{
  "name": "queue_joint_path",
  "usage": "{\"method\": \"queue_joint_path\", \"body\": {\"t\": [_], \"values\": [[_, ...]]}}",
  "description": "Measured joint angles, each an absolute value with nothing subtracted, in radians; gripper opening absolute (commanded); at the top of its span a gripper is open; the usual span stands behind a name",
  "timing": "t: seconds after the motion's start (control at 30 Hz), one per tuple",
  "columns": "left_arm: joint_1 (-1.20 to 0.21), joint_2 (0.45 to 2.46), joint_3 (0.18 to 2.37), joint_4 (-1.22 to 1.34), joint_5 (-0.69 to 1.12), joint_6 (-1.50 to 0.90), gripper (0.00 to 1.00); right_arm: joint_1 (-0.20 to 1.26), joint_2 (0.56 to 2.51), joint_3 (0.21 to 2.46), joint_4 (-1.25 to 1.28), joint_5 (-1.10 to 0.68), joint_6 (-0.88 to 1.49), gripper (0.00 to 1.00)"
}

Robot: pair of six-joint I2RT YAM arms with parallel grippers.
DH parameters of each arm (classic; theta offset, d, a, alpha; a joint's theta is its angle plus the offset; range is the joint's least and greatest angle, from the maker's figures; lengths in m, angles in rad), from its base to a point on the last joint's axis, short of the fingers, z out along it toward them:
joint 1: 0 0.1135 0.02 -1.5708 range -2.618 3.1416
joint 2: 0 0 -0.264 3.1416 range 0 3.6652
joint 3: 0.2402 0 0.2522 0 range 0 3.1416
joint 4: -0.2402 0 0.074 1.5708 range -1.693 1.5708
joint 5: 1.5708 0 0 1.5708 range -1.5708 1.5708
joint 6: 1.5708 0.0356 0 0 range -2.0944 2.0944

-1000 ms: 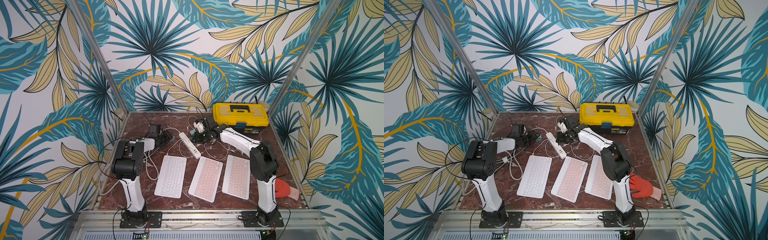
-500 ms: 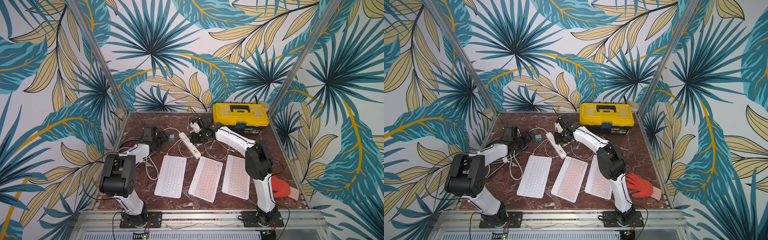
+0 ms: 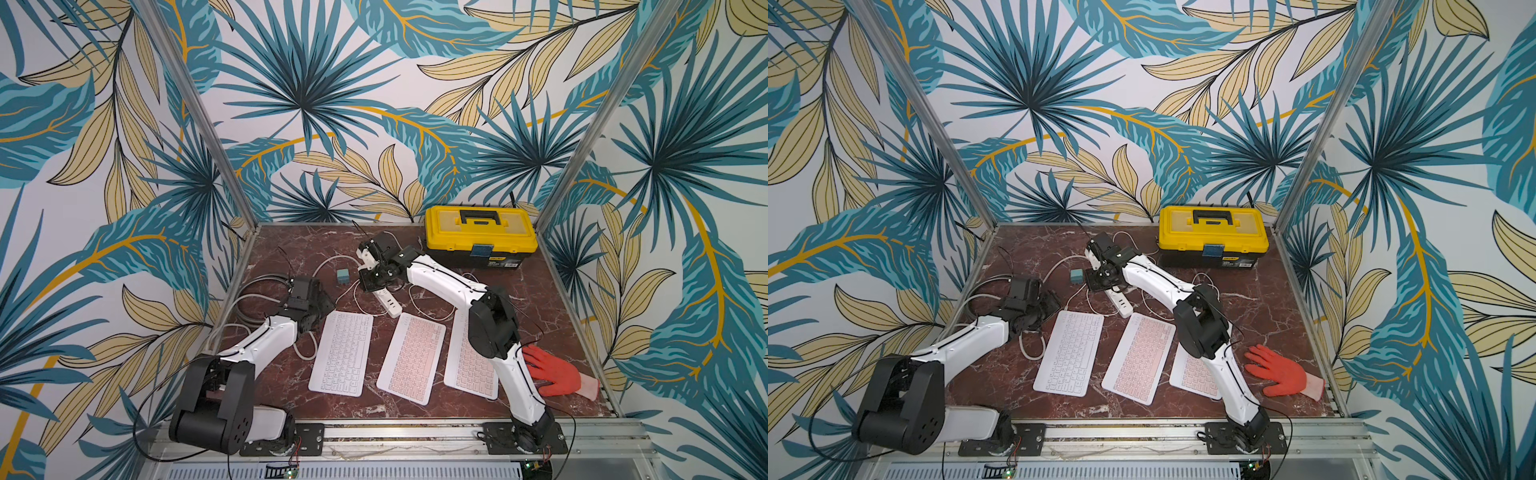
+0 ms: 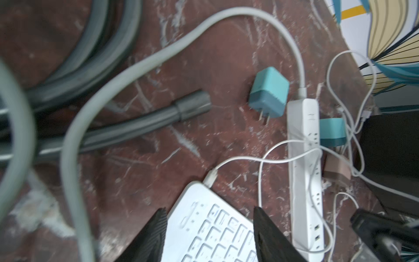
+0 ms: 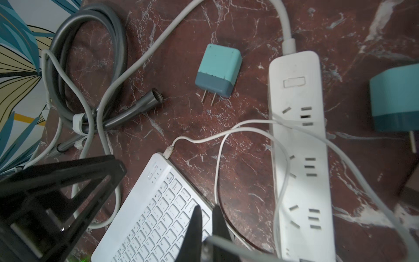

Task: Unplug the wireless keyboard
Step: Place the power cord at the center of the board.

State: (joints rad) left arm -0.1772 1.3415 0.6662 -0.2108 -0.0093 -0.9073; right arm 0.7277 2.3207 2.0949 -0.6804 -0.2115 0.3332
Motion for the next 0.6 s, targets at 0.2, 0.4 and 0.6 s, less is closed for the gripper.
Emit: {"method": "queue_joint_path", "body": {"t": [0.2, 0.4, 0.6], "values": [[-0.178, 1.264, 0.61, -0.291, -0.047, -0.955, 0.54, 0.763, 2.425, 2.209, -0.709, -0.229, 0.353, 0.15], [-0.183, 1.246, 0.588, -0.342, -0.047, -0.991, 0.51, 0.779, 2.472, 2.234, -0.731, -0.194, 0.366, 0.3], [-0.212, 1.285, 0.587, -0.364, -0.037, -1.001, 0.46, 0.777, 2.479, 2.244, -0.774, -0.123, 0.348, 0.43]]}}
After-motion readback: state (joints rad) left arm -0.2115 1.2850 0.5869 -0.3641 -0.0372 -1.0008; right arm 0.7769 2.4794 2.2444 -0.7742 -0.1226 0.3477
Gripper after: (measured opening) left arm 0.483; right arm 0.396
